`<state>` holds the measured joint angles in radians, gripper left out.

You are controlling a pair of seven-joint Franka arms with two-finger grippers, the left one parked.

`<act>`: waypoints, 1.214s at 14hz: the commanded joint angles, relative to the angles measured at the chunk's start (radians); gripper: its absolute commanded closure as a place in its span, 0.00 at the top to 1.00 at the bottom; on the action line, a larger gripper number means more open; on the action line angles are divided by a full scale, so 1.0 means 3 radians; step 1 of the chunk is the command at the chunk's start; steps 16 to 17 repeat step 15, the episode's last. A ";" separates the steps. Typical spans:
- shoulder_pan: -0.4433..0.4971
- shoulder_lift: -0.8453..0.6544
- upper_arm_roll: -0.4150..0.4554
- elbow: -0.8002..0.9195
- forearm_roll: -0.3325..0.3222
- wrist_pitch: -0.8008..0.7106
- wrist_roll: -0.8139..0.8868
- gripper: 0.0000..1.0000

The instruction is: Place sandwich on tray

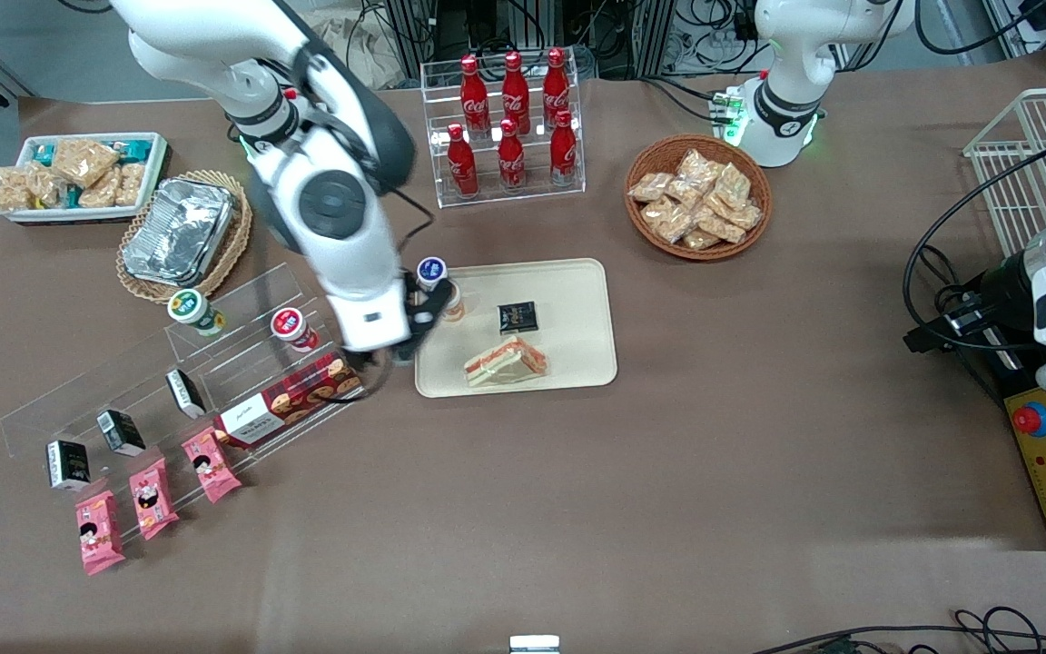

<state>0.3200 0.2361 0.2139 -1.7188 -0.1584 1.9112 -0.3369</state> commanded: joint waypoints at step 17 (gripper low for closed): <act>-0.1297 -0.0986 -0.0855 0.0038 0.0599 -0.0715 0.0893 1.00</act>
